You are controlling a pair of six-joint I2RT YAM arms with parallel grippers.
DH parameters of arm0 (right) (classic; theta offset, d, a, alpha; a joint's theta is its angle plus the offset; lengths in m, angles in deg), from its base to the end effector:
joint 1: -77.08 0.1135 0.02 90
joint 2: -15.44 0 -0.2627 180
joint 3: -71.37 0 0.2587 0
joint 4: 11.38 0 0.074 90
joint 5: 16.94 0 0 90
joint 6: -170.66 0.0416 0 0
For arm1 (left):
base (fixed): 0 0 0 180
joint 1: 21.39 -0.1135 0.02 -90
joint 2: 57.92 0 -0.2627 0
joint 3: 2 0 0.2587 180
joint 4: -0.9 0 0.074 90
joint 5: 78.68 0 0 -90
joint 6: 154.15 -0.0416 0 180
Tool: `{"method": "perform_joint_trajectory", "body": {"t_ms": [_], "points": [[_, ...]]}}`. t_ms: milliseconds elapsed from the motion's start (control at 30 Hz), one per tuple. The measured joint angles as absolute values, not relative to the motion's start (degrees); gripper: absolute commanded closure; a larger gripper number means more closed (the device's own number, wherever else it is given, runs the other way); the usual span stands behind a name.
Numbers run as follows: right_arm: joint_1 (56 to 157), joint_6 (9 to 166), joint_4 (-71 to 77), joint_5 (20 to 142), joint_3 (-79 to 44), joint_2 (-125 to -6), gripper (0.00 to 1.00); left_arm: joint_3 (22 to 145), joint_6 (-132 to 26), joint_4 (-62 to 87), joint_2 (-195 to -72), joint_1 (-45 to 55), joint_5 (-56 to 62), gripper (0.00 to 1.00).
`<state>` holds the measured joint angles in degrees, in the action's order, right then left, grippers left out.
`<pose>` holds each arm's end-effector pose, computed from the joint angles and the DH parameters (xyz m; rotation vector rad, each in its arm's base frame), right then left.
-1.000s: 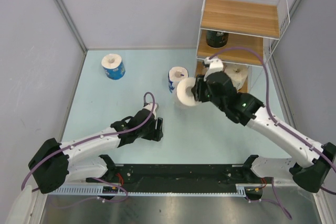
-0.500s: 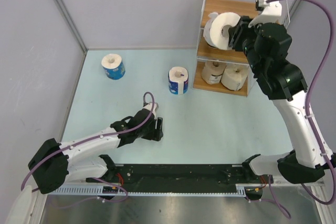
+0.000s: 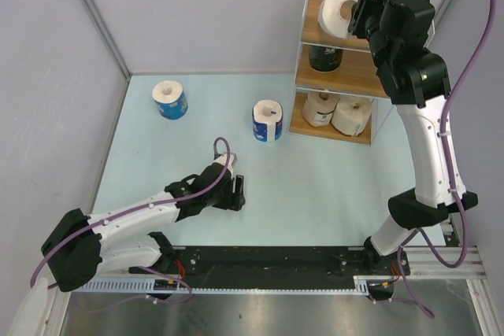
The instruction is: Place and organize the paper towels onto the shelf
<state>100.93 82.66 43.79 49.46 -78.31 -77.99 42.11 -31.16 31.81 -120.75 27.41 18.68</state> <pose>0.2734 0.1027 0.5929 0.0296 1.5534 0.0369 0.1487 -0.1618 0.1764 0.2838 2.4711 -0.4776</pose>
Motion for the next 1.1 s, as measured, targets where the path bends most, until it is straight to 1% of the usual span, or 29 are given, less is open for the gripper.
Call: {"method": "perform_joint_trajectory", "body": {"t_ms": [200, 533, 767, 867, 967, 1000, 1033, 1067, 1100], "points": [[98.86, 82.59, 44.38, 50.47, -79.62, -80.86, 0.76, 42.11, -31.18, 31.46, -122.33, 27.41, 18.66, 0.29], [93.02, 85.17, 44.14, 55.39, -80.71, -82.23, 0.75, 42.13, -31.16, 31.39, -122.83, 27.34, 18.66, 0.29], [91.84, 86.53, 43.26, 58.75, -80.84, -83.0, 0.75, 42.18, -31.16, 31.41, -122.96, 27.34, 18.68, 0.29], [91.67, 86.86, 43.26, 59.87, -80.93, -83.04, 0.72, 42.18, -31.18, 31.41, -122.96, 27.34, 18.68, 0.29], [91.4, 87.14, 43.31, 60.89, -81.28, -83.28, 0.65, 42.22, -31.16, 31.37, -123.07, 27.34, 18.68, 0.29], [91.29, 87.29, 43.29, 61.24, -81.41, -83.39, 0.59, 42.27, -31.16, 31.35, -123.18, 27.34, 18.66, 0.29], [91.14, 87.36, 43.29, 61.62, -81.43, -83.5, 0.56, 42.27, -31.14, 31.3, -123.24, 27.34, 18.66, 0.29], [91.01, 87.6, 43.26, 61.99, -81.5, -83.63, 0.5, 42.29, -31.14, 31.26, -123.31, 27.34, 18.63, 0.28], [90.77, 87.77, 43.26, 62.29, -81.65, -83.78, 0.48, 42.29, -31.12, 31.17, -123.4, 27.34, 18.63, 0.29]]}}
